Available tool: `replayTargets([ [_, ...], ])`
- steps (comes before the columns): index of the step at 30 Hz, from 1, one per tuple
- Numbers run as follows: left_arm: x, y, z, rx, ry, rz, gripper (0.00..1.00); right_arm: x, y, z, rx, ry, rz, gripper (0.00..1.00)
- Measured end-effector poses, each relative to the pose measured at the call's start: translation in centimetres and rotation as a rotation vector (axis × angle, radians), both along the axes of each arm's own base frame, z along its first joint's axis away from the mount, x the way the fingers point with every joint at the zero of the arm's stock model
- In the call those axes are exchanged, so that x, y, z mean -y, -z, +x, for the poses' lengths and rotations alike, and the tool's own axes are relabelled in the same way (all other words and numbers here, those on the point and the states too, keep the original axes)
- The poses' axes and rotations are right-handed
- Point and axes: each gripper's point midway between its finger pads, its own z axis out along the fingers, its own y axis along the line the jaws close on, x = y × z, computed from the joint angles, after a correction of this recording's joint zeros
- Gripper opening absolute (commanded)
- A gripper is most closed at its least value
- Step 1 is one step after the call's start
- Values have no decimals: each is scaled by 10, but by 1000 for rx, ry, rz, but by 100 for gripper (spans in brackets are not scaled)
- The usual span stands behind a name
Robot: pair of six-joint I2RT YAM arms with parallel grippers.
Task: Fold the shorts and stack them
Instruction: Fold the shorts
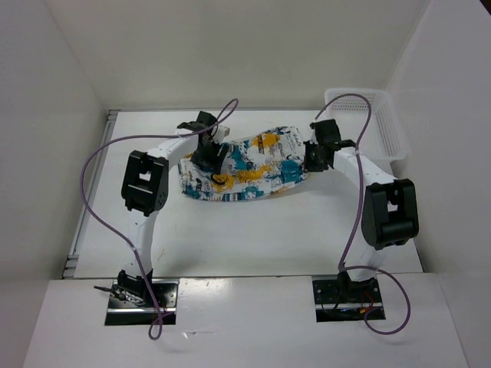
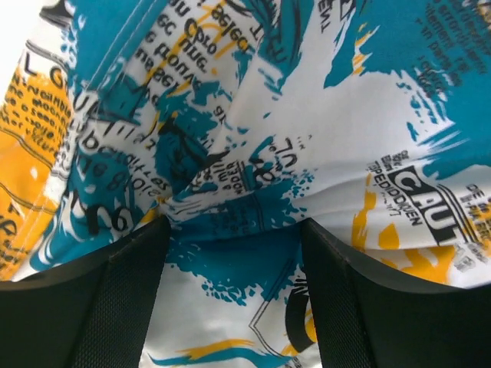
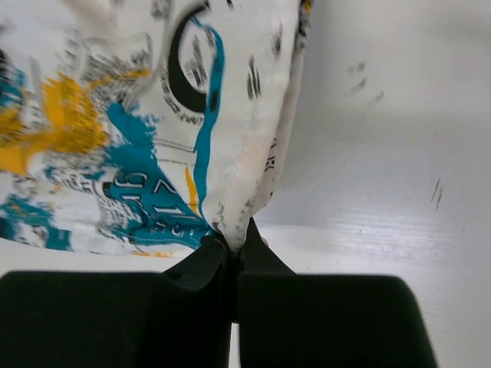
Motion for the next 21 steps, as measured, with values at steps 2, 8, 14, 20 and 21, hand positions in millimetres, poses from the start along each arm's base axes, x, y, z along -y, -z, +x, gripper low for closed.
replayTargets([
  [2,3,5,2,12,6,29,76,-6,-20,13,44,-24,6,0],
  [8,17,6,11,34,29,19,76,-86,-129,62,355,-221,4,0],
  [14,42,1,28,52,70,-86,76,-241,-162,1,444,-604,94,0],
  [20,62,-4,28,34,121,-216,76,-295,-114,-43,345,-840,77,0],
  [21,63,-3,27,28,127,-241,76,-299,-105,-45,323,-865,72,0],
])
